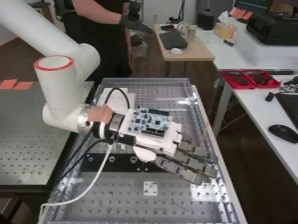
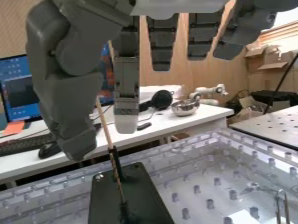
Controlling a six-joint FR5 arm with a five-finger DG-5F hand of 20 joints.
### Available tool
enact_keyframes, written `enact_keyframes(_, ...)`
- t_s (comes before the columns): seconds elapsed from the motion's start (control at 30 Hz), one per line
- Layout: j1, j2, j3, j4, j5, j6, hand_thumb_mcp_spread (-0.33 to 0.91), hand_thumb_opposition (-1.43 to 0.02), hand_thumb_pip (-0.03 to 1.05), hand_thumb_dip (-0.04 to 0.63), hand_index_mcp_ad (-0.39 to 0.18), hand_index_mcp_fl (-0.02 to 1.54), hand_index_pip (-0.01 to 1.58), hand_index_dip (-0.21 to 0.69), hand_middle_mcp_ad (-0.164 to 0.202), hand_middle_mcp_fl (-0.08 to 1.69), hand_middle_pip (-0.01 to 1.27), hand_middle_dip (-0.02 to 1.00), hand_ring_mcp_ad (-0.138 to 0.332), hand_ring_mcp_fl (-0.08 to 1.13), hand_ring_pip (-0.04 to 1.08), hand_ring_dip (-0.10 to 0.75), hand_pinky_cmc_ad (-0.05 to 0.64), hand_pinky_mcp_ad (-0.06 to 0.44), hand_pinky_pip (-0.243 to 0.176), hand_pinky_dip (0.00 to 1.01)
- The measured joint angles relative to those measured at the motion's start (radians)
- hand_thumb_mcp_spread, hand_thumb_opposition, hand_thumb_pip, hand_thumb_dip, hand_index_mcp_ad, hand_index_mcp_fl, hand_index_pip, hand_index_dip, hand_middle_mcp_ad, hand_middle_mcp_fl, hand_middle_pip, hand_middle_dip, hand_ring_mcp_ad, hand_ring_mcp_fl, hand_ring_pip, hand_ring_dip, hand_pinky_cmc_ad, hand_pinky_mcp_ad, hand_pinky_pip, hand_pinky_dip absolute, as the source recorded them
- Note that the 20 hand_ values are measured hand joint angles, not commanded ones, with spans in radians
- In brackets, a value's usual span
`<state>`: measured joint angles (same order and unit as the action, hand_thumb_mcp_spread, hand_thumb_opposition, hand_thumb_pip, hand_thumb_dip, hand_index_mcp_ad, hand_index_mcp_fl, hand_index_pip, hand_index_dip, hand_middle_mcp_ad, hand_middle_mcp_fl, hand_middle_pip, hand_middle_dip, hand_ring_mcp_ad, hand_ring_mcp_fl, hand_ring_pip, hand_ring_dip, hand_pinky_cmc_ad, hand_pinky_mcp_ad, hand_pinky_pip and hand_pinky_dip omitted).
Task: Grab the drill bit and place it in the clear container
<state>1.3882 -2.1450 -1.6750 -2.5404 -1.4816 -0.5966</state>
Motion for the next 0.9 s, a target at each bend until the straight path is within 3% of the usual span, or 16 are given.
enact_keyframes(0.47, 0.002, -0.017, 0.003, 0.007, 0.0, 0.015, 0.55, -0.83, 0.35, 0.253, -0.07, 0.57, 0.82, 0.377, 0.077, 0.12, 0.14, 0.16, 0.175, 0.01, 0.08, -0.037, 0.216, 0.164, -0.105, 0.13)
enact_keyframes(0.9, 0.003, -0.034, 0.009, 0.01, 0.005, 0.029, 0.58, -0.85, 0.35, 0.253, -0.089, 0.64, 0.85, 0.374, 0.077, 0.12, 0.14, 0.16, 0.175, 0.01, 0.09, -0.037, 0.195, 0.145, -0.105, 0.13)
